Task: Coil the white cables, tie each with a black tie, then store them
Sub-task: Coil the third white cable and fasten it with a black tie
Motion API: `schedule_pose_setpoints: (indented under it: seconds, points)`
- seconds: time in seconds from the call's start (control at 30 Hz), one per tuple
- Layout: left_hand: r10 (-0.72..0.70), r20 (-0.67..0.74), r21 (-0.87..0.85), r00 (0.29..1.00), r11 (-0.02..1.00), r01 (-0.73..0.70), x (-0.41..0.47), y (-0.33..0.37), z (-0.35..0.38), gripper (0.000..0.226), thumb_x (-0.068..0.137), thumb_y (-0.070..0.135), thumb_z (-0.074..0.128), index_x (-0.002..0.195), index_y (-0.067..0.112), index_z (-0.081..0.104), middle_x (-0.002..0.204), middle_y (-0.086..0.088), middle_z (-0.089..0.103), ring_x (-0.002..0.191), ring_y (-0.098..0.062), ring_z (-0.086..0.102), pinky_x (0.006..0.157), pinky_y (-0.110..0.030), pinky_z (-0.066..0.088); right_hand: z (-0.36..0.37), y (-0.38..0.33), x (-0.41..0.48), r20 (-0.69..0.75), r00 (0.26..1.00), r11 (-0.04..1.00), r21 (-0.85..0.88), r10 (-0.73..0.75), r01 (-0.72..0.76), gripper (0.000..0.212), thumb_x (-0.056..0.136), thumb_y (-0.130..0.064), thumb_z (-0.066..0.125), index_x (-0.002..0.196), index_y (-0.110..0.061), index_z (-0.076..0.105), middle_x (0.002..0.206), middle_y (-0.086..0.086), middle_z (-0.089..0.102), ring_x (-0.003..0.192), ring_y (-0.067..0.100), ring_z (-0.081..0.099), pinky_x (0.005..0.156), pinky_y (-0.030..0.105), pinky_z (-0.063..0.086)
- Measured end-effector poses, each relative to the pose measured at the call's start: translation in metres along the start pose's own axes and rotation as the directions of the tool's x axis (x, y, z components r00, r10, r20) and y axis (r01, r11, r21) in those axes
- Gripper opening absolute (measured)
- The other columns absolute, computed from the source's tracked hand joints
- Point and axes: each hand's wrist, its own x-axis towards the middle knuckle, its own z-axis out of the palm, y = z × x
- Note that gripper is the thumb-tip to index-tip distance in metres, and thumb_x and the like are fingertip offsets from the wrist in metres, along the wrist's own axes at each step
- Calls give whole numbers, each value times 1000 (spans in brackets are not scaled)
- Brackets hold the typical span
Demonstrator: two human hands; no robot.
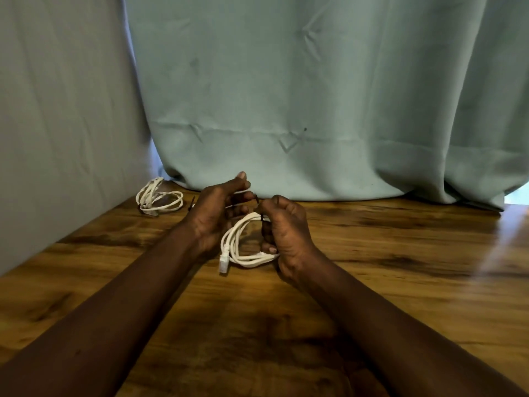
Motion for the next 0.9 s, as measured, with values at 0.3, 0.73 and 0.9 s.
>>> schedule_pose_setpoints:
  seconds: [0.3,0.73,0.9]
  points:
    - [176,313,337,934,898,-282,-5,-7,-6,20,95,-4,60,110,1,72,103,-17,75,94,-26,70,82,-31,60,-6,-4,0,-18,999,999,-20,-50,50,30,92,-15,67,64,-21,58,66,7,54,41,7,40,37,18,28]
    - [564,619,672,547,-20,-740,5,-7,-19,9,87,17,70,82,22,63,77,11,65,71,-7,61,62,-33,48,-11,-8,-2,17,992,992,9,124,-124,6,90,-11,58,92,-7,62,49,-3,50,34,6,37,36,17,25]
    - [541,589,708,601,12,-706,9,-7,-25,6,86,23,69,87,18,72,83,7,74,76,-14,69,68,-41,54,-9,-3,-2,24,985,985,19,172,-173,5,93,-12,59,96,-9,61,44,-7,47,34,7,40,37,18,29]
